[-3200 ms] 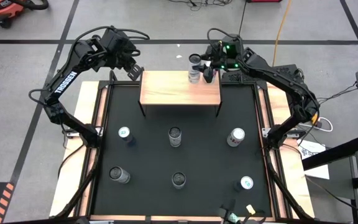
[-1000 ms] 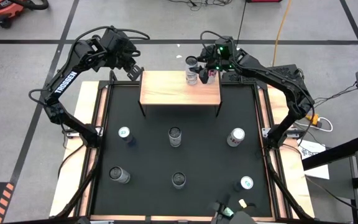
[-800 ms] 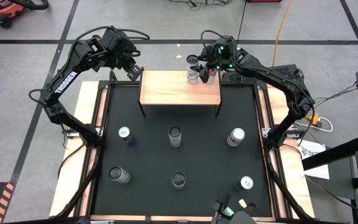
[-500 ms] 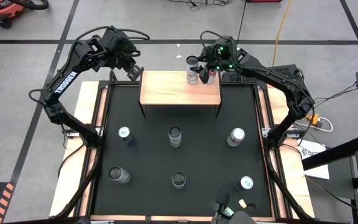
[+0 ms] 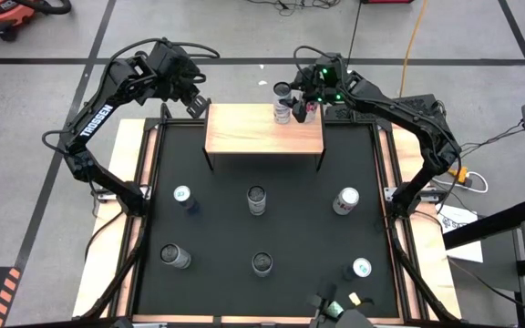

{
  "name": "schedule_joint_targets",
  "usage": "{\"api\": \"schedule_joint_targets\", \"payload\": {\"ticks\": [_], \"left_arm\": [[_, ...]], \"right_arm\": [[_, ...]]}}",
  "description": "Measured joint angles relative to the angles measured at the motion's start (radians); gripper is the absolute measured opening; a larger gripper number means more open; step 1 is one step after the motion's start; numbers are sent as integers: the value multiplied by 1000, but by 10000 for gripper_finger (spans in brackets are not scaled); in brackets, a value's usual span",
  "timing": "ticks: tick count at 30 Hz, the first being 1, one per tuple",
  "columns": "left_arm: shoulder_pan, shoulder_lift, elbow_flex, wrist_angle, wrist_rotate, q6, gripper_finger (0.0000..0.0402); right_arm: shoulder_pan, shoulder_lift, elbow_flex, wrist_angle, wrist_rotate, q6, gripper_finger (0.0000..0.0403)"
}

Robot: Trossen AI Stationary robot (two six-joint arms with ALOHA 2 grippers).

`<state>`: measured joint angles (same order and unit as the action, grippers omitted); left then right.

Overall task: Place canned beverage on shelf
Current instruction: Adjust the white and black soda can

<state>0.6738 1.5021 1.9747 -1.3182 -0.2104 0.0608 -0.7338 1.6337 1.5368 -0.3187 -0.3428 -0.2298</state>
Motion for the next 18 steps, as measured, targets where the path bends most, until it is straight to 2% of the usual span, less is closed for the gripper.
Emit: {"api": "schedule_joint_targets", "payload": {"ticks": [6, 18], "left_arm": [[0, 0, 0, 0, 0, -1, 77], [0, 0, 0, -1, 0, -1, 77]], "right_arm": [[0, -2, 1, 9, 0, -2, 280], [0, -45, 1, 16, 0, -14, 281]]}}
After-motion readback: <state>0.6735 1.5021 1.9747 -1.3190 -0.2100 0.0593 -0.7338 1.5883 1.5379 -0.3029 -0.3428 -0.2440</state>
